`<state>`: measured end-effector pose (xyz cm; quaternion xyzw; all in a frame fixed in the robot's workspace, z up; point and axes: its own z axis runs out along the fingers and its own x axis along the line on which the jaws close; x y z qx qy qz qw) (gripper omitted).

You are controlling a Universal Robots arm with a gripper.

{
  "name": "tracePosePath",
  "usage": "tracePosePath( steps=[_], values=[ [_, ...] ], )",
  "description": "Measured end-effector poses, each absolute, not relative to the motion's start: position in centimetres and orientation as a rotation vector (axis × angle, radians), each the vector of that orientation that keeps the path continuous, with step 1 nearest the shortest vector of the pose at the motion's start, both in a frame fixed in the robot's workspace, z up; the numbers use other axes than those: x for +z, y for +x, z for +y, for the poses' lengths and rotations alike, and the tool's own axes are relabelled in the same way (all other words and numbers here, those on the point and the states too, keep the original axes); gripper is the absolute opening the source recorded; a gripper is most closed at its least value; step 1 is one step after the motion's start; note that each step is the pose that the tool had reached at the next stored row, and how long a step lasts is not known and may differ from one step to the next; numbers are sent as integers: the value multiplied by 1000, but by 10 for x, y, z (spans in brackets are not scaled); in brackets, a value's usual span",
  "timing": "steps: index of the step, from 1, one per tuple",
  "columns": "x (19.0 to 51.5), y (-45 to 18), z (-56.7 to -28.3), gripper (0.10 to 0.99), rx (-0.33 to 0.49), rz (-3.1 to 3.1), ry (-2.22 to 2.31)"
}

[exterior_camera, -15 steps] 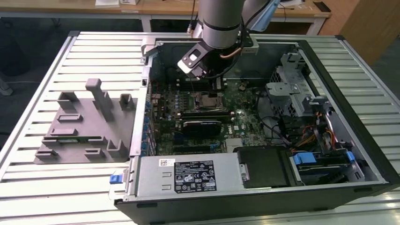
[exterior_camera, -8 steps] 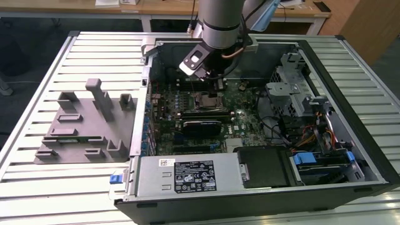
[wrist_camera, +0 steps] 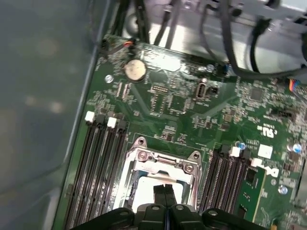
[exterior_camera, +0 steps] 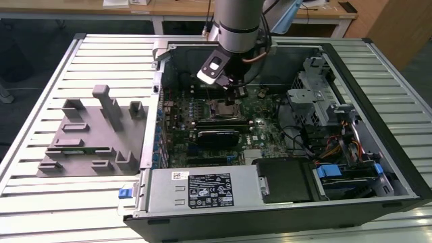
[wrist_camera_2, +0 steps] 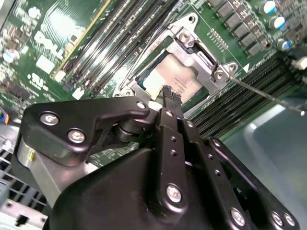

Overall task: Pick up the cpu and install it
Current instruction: 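Close the cpu cover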

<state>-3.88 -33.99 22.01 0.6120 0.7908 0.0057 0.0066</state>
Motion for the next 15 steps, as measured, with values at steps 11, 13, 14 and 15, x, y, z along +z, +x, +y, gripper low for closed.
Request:
tracePosePath(
  steps=[11,13,14,15],
  values=[
    [220,-39,-340,106,19,2655,1656],
    [220,-39,-340,106,20,2684,1608],
    [220,-39,-340,106,20,2699,1584],
    [220,-39,-340,106,20,2713,1560]
  ],
)
